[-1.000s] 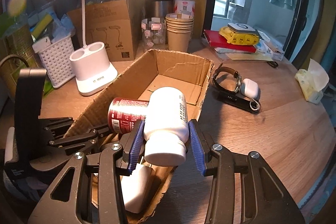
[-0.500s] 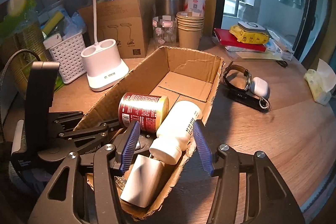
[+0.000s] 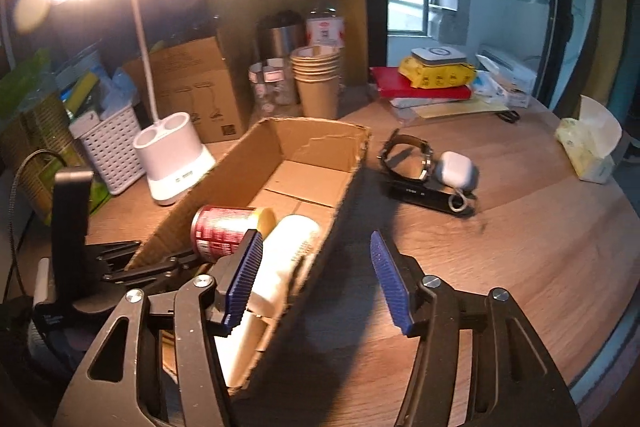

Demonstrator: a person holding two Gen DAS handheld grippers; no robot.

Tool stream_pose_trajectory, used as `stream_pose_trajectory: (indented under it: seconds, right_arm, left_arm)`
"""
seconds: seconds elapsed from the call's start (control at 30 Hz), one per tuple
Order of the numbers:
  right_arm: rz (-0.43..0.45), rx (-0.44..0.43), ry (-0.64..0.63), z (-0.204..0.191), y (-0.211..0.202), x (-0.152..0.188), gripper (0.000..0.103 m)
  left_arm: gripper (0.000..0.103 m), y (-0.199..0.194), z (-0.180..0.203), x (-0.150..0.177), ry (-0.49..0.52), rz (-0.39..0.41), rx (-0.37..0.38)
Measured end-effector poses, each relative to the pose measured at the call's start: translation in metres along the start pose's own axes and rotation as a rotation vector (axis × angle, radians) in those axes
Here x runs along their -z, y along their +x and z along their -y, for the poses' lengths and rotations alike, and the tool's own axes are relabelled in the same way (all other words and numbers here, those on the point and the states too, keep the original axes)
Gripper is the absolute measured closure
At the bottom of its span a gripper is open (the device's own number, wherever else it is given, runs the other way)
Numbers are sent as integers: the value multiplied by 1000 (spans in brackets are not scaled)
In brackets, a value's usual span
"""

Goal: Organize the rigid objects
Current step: 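Lower the pill bottle into the box and open the right gripper, then move the open right gripper toward the white earbud case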

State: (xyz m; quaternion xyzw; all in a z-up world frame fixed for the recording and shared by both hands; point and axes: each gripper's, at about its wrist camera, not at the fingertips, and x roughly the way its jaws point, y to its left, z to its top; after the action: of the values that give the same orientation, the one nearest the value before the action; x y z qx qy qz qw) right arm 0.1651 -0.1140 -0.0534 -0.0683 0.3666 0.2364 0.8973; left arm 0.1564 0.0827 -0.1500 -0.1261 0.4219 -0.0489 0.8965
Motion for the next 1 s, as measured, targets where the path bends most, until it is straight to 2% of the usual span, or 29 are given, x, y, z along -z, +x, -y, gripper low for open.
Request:
stream_pose_trajectory:
  seconds: [0.7,0.77,1.0]
  right_arm:
    - [-21,117,64,49,15,10,39]
    - [-20,130,66,53,18,10,35]
    - [-26,150,78,66,28,9,35]
  left_arm:
    - [90,0,0,0,0,0,0]
    - [90,0,0,0,0,0,0]
    - [90,0,0,0,0,0,0]
